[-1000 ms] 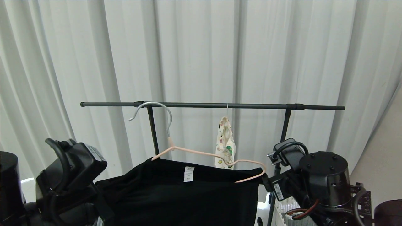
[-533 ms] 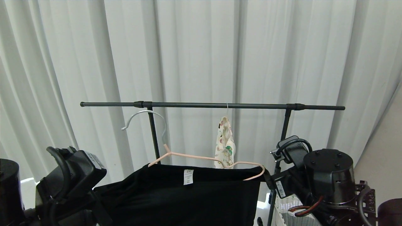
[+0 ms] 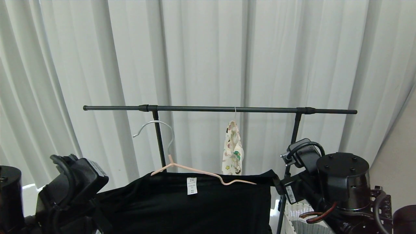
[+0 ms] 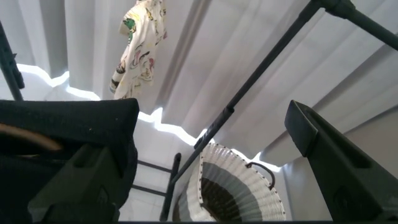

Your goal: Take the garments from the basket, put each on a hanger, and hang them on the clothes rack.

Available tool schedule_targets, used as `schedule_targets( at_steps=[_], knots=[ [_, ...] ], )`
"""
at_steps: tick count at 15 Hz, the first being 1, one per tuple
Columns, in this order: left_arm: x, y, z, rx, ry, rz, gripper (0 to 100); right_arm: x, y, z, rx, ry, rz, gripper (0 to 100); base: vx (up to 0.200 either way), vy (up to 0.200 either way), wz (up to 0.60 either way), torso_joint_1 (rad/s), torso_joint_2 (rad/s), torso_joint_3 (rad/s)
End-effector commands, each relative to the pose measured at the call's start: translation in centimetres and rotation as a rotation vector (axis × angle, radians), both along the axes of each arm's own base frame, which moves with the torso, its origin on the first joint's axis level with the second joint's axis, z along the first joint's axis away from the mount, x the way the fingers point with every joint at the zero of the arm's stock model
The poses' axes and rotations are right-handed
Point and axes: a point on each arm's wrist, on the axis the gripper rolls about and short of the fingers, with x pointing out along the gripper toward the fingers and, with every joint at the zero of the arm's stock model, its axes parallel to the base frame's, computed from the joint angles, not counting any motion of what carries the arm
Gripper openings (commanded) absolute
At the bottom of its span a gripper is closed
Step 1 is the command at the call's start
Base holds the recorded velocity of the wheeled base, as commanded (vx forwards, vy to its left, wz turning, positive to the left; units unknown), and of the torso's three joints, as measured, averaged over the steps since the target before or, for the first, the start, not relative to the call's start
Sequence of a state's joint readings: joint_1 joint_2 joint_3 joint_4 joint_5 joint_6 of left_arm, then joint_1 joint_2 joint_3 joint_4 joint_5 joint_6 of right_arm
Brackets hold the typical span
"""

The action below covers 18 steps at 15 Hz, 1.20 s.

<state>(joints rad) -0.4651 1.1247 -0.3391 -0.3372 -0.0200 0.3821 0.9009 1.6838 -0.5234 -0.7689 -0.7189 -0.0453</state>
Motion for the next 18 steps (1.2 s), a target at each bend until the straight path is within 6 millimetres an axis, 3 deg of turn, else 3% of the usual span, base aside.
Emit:
schedule_targets(
  at_steps=[1, 5, 13, 18],
  knots=[
    [0.0, 0.0, -0.3, 0.019, 0.005, -0.002, 0, -0.1, 0.4, 1.3, 0.006, -0.037, 0.024, 100, 0.0, 0.0, 0.0, 0.0, 0.0, 0.0],
    [0.9, -0.1, -1.1, 0.124, 0.021, 0.076, 0, -1.3, 1.2, 3.4, -0.011, -0.101, 0.11, 100, 0.0, 0.0, 0.0, 0.0, 0.0, 0.0],
    [1.5, -0.1, -0.8, 0.118, 0.002, 0.189, 0, -5.9, 4.8, 2.3, -0.037, -0.079, 0.332, 100, 0.0, 0.0, 0.0, 0.0, 0.0, 0.0],
    [1.6, -0.1, -1.1, 0.157, 0.005, 0.228, 0, -7.1, 5.8, 2.5, -0.064, -0.096, 0.396, 100, 0.0, 0.0, 0.0, 0.0, 0.0, 0.0]
  ],
)
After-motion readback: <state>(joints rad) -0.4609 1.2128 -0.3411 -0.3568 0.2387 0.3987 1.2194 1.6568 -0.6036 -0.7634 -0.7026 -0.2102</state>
